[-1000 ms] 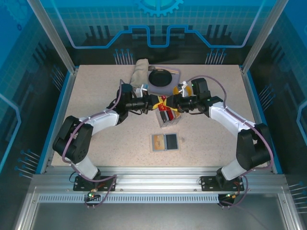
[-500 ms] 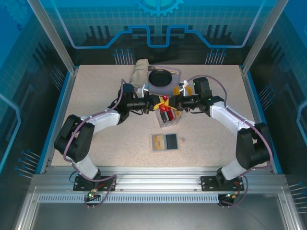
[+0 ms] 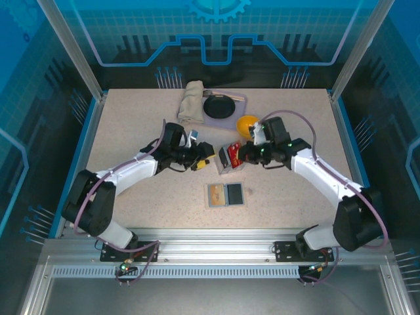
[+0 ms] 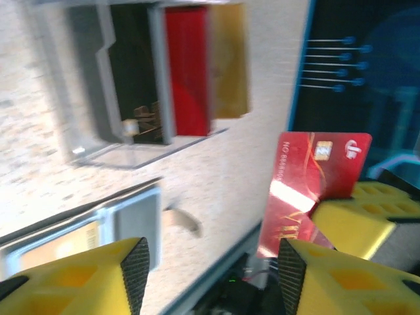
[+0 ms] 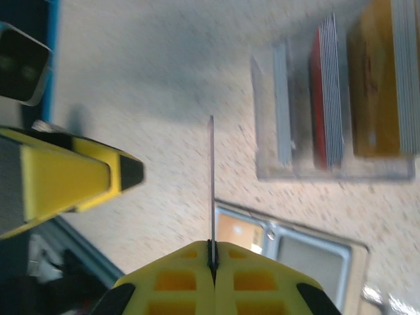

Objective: Put the credit cards into the card holder

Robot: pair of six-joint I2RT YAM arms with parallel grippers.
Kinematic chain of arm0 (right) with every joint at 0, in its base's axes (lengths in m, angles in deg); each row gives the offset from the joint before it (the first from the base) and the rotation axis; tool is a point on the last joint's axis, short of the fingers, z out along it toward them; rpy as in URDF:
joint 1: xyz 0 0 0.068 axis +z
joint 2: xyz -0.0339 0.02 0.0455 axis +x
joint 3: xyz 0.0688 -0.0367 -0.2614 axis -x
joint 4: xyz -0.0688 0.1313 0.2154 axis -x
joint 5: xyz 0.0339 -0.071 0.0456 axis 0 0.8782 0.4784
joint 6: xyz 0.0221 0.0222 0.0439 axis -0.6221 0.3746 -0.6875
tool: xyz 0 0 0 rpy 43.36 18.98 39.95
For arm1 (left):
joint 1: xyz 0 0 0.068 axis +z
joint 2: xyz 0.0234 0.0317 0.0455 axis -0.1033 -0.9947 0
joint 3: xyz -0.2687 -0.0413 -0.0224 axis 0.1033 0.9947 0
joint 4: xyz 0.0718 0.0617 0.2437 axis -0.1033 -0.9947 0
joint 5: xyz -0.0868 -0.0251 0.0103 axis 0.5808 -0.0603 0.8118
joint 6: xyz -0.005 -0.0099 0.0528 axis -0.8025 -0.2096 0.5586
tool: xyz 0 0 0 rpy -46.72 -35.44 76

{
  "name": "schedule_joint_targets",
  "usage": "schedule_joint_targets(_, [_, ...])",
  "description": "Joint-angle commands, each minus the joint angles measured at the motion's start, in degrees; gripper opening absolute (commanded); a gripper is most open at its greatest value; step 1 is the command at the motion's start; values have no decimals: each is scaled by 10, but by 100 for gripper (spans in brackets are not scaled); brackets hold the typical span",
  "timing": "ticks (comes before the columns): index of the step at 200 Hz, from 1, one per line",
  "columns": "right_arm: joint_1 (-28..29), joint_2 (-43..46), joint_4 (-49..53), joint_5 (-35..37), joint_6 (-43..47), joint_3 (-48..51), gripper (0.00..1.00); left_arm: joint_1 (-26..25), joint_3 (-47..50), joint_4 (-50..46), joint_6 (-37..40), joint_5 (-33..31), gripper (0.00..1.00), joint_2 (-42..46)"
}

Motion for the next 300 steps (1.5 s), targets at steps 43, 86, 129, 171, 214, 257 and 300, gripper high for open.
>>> schedule_joint_targets(43, [107,20,75,220,-50,102,5,-57,54,-116,62,-84,60,4])
schedule_joint_targets(86, [110,21,67,211,-56,135,5,-72,61,-122,66,-98,60,-18])
schedule_joint_targets(129, [111,3,48,186,-52,140,5,-79,53,-121,71,-96,59,-44])
schedule_joint_targets(171, [111,-1,21,169,-57,150,5,-84,56,-116,72,-92,55,-65])
schedule_joint_targets(214, [111,-15,22,172,-57,151,5,-87,58,-107,74,-87,49,-89])
schedule_joint_targets(257, [111,13,18,163,-52,151,5,-91,59,-99,71,-86,39,-101])
schedule_joint_targets(300, [111,42,23,149,-46,144,6,-92,53,-94,69,-83,35,-109])
